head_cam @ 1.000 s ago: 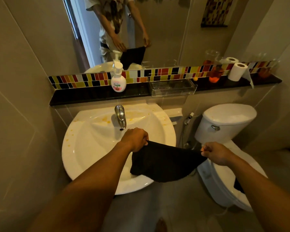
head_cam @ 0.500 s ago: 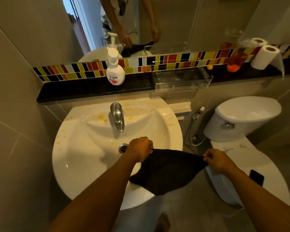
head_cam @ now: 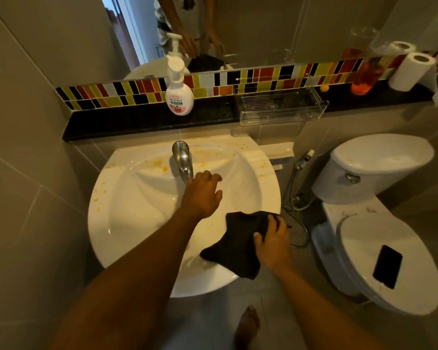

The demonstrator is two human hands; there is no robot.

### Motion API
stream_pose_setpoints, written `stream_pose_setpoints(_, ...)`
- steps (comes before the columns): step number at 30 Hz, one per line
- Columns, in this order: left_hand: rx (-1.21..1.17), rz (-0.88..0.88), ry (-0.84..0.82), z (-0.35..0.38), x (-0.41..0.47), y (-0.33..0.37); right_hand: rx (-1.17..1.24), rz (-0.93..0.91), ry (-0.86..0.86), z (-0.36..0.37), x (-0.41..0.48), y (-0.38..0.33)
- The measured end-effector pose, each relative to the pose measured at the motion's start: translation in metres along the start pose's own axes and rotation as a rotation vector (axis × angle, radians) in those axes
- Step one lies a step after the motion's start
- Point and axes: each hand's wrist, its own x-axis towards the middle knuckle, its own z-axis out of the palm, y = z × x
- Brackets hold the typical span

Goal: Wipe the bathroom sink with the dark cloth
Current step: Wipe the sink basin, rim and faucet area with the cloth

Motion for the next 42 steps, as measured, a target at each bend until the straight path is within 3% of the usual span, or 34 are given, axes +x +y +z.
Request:
stream_pose_setpoints(8, 0.13, -0.121, 0.117, -0.021, 0.024, -0.021, -0.186, 0.014, -0.105, 0.057, -0.008, -0.002)
stream_pose_setpoints(19, 0.11, -0.385, -0.076, -0.007, 0.09, -0.05, -0.25, -0.017, 0.117, 0.063, 0.043, 0.005)
stream_pose_setpoints(30, 0.094, -0.464, 0.105, 0.008, 0.11, -0.059, -0.358, -0.112, 0.2, 0.039, 0.151, 0.002)
stream_pose_setpoints(37, 0.115, -0.451, 0.118, 0.011, 0.109, -0.062, -0.468, -0.29, 0.114, 0.024, 0.226, -0.025)
stream_pose_setpoints(42, 0.119, -0.478, 0.131, 0.01, 0.109, -0.058, -0.557, -0.571, 0.041, 0.017, 0.279, -0.052)
